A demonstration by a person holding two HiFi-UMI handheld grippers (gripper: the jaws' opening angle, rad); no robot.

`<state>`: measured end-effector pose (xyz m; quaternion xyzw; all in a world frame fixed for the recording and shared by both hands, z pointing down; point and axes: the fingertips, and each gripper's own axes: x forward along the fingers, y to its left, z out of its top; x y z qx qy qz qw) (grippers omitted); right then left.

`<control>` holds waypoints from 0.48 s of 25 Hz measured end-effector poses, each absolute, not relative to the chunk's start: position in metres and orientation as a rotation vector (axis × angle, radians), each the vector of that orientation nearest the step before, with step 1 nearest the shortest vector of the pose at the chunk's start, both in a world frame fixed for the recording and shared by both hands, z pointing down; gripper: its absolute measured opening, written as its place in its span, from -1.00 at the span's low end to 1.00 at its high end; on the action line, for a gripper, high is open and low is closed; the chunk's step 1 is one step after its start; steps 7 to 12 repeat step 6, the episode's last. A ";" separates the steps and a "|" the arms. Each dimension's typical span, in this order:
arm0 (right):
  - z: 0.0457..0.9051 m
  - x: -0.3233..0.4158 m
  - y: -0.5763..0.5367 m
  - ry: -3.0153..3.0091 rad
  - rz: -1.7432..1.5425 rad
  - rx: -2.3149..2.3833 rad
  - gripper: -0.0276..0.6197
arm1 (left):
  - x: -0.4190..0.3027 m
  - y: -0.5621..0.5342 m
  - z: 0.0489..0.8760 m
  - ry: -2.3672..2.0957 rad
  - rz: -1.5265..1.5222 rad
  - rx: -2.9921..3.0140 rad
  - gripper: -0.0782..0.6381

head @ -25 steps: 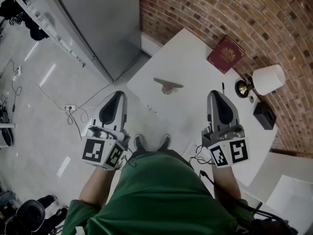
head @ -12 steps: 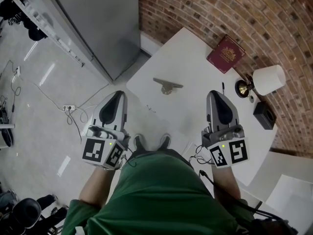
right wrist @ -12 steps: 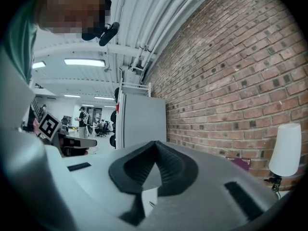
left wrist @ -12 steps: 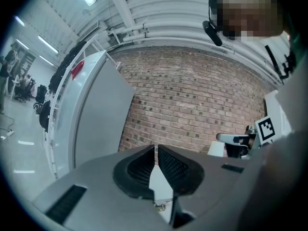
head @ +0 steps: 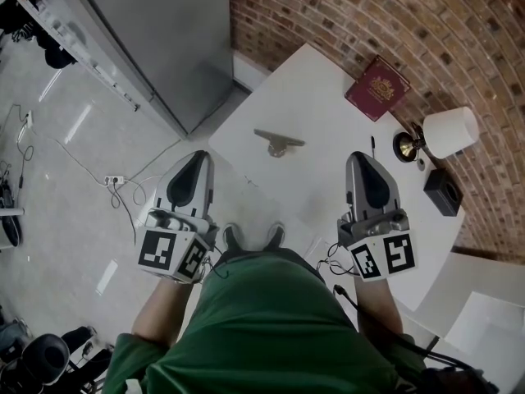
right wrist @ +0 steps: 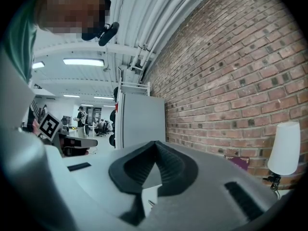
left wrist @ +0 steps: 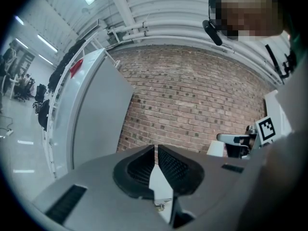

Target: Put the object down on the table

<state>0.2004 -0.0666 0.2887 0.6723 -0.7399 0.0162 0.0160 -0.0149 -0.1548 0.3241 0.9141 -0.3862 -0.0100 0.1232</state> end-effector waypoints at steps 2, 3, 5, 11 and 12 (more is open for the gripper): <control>0.289 0.203 -0.065 -2.301 0.049 2.089 -0.91 | -0.013 -0.154 0.324 -1.130 -0.037 2.668 -0.72; 0.290 0.204 -0.064 -2.301 0.048 2.088 -0.91 | -0.012 -0.153 0.324 -1.131 -0.041 2.668 -0.72; 0.290 0.207 -0.062 -2.300 0.047 2.085 -0.91 | -0.010 -0.151 0.324 -1.132 -0.045 2.668 -0.72; 0.291 0.208 -0.062 -2.300 0.046 2.083 -0.91 | -0.009 -0.150 0.324 -1.133 -0.045 2.668 -0.72; 0.291 0.208 -0.062 -2.300 0.046 2.083 -0.91 | -0.009 -0.150 0.324 -1.133 -0.045 2.668 -0.72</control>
